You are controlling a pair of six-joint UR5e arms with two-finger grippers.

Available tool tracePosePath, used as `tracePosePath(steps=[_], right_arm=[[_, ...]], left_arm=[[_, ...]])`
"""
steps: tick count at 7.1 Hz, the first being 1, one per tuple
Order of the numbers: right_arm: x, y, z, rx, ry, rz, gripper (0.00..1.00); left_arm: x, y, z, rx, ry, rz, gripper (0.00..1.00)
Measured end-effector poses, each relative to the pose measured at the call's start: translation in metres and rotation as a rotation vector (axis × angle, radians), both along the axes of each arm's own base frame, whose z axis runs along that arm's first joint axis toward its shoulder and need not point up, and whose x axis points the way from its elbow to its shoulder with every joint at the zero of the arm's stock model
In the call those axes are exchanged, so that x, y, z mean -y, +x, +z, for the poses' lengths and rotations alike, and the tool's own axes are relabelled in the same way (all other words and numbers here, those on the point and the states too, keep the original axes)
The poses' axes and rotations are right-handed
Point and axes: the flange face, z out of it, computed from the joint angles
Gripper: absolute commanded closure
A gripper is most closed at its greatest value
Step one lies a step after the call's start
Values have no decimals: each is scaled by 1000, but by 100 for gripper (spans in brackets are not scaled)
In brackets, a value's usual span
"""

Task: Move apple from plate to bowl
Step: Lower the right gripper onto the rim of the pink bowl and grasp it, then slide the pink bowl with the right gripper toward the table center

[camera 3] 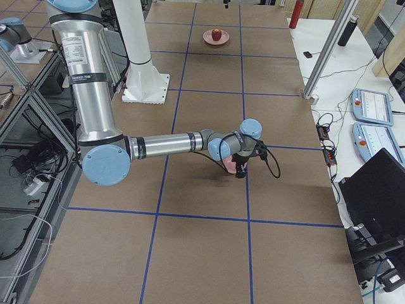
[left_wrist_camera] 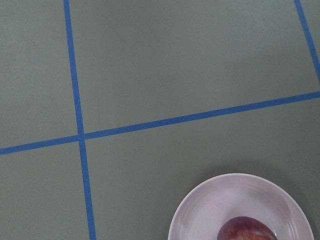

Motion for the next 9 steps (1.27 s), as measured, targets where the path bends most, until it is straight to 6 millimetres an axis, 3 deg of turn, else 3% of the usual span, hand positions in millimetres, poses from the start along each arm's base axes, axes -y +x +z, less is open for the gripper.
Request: tracePosePath(steps=[1,4,5,6,7,8,9], right_arm=[[0,0,3,-3,-7,1,100],[-1,1,5,-4,-18,7,100],[2,4,-4,5,-7,14,100],[6,10,-27,20,14,26,100],[14,10,-66,30,28,36,100],[24,-7,-123,37,23,39,100],[29,-48,-184,45,-9,46,100]], left_arm=[[0,0,0,0,0,0,3],[0,0,-3,-4,-1,-5,3],[0,0,-3,-5,-2,-6,3],[0,0,-3,-5,-3,-6,3],[0,0,-2,-4,-4,-7,3],[-1,0,-1,-4,-6,-7,3],[-2,-1,0,-3,-8,-6,3]])
